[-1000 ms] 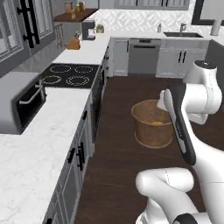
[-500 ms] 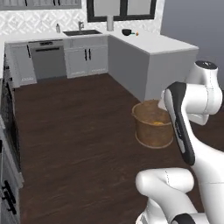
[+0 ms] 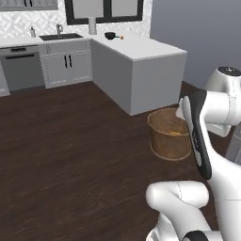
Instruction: Open the cabinet, pick up the bread from the cabinet and place it in the basket. Then move the basket to the dining counter.
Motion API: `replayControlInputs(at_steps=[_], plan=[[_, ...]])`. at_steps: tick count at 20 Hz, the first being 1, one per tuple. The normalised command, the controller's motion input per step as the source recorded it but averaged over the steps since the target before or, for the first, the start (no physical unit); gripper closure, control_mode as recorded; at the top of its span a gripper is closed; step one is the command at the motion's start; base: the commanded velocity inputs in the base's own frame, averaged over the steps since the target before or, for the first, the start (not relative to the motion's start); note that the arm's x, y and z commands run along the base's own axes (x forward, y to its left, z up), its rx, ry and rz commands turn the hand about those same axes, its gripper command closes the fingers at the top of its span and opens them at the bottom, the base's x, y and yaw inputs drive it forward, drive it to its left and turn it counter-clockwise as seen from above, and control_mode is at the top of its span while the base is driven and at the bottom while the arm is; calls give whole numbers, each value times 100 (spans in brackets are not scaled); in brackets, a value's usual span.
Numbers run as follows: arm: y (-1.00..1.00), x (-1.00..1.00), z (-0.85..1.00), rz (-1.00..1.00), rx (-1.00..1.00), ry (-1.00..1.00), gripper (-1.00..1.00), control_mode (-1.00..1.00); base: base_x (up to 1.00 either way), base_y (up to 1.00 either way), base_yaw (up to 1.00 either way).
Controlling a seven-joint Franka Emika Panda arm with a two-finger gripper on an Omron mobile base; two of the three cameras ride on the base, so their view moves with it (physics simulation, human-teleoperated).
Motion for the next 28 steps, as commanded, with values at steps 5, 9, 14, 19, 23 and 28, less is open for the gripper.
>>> replayControlInputs(at_steps=[5, 9, 14, 19, 23, 28], plan=[[0, 0, 0, 0, 0, 0, 100, 100, 81, -51, 2], [0, 0, 0, 0, 0, 0, 100, 100, 70, 43, 2], [0, 0, 0, 0, 0, 0, 100, 100, 84, 76, 1], [0, 0, 0, 0, 0, 0, 100, 100, 99, 40, 0], [0, 0, 0, 0, 0, 0, 100, 100, 93, 24, 0], [0, 0, 0, 0, 0, 0, 100, 100, 100, -2, 3]])
